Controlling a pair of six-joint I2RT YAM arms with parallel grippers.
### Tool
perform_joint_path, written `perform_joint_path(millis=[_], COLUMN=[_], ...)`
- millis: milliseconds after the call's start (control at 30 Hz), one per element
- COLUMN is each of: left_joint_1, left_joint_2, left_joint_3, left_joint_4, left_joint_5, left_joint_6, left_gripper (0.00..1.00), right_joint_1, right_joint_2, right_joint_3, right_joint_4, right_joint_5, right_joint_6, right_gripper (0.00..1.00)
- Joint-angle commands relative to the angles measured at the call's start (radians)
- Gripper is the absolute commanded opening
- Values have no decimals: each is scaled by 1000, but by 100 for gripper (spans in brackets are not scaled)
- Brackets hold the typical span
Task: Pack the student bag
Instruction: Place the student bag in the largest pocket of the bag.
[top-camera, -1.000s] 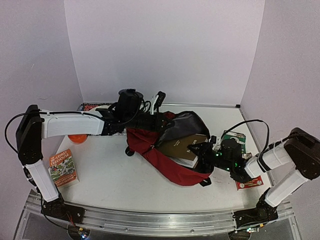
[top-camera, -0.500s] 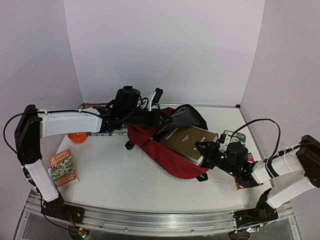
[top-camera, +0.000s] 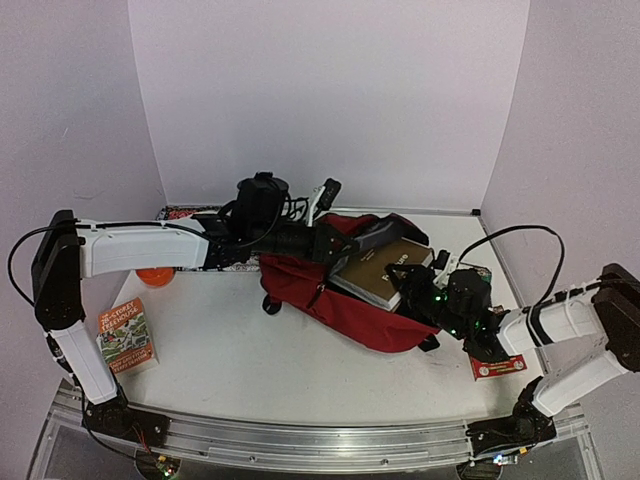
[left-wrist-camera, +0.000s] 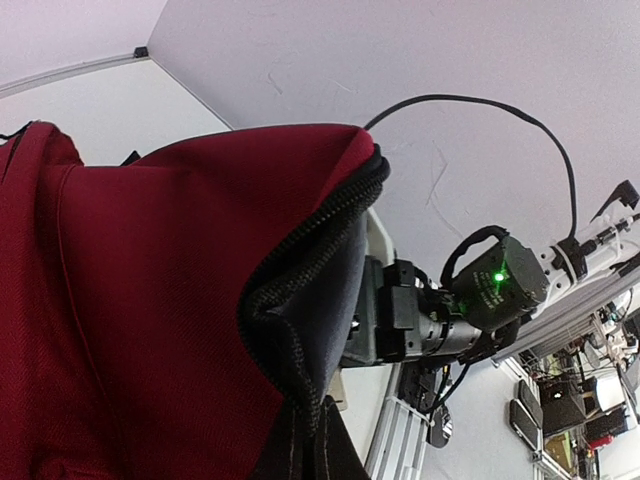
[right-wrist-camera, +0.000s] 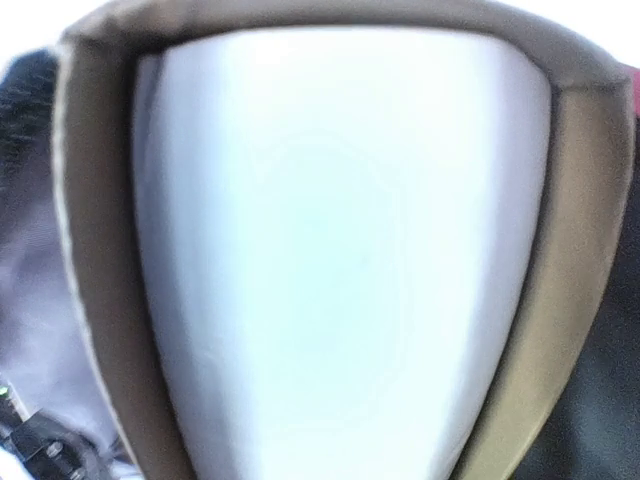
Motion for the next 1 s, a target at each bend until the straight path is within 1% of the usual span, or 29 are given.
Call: perform_joint_path(millis=[0, 133, 267, 400, 533, 733, 867, 967], left_joint_1=[-28, -33, -42, -42, -39, -17, 15, 42], left_joint_2=[-11, -7, -6, -23, -37, -32, -32, -35], left_joint_3=[101, 118, 105, 63, 12, -46, -70, -77], left_joint_4=[71, 72, 73, 75, 77, 103, 127, 136], left_joint_5=[84, 135, 166, 140, 69, -11, -42, -70], left_joint_6=[57, 80, 86, 90, 76, 5, -37, -66], left_gripper=[0, 0, 0, 0, 0, 0, 0, 0], right_joint_1=[0, 1, 1, 0, 0, 0, -1, 0], right_joint_2=[94, 187, 247, 314, 398, 474, 475, 434], right_joint_3=[84, 114, 144, 176, 182, 161, 155, 144], right_joint_4=[799, 802, 809, 807, 807, 784, 690, 569], right_joint_5=[20, 29, 48, 57, 58, 54, -3, -60], right_joint_6=[19, 30, 4, 10, 42, 70, 93, 90], right_gripper=[36, 37, 39, 41, 44, 54, 65, 74])
